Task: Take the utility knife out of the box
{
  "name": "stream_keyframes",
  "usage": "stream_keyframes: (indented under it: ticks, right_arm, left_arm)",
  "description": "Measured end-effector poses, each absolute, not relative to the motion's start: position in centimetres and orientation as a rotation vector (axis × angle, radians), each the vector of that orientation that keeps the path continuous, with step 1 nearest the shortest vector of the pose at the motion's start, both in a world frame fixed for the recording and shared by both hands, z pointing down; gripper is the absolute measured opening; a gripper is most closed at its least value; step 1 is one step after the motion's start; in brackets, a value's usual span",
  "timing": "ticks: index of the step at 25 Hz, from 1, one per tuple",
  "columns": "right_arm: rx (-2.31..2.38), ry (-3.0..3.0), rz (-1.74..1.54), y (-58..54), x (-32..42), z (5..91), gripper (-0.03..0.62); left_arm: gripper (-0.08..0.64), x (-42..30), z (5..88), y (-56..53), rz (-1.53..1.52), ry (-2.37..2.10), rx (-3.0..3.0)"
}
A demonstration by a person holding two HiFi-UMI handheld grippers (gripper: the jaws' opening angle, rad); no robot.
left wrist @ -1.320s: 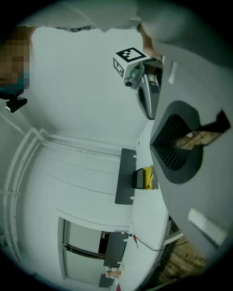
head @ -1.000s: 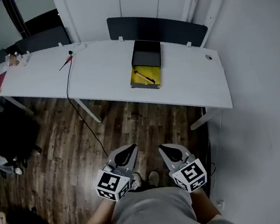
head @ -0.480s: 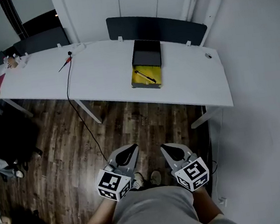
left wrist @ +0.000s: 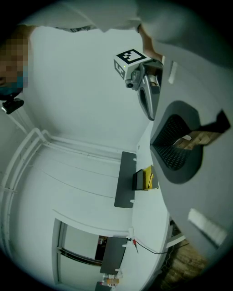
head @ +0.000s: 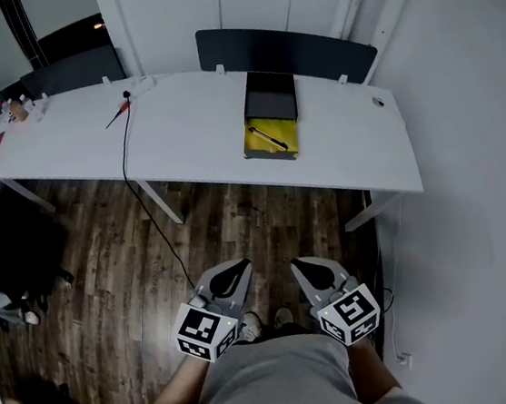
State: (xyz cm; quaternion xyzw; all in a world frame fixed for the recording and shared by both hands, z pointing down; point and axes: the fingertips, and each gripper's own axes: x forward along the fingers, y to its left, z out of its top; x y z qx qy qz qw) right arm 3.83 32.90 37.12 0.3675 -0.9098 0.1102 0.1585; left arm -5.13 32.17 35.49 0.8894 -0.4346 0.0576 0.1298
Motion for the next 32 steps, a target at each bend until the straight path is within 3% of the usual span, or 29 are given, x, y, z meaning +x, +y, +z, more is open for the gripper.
stream_keyframes:
  ticks: [14,32]
  right_arm:
    - [1.103,-2.572,0.304,30.6,2.8,37.0,0.015]
    - [1.092,-2.589,0.326,19.6,3.6,38.3,0.015]
  left_arm:
    - [0.002,-7.1,35.2,30.2,0.116,-1.248,2.591]
    - [0.002,-6.6,36.6,19.6,0.142,-1.273,2.558]
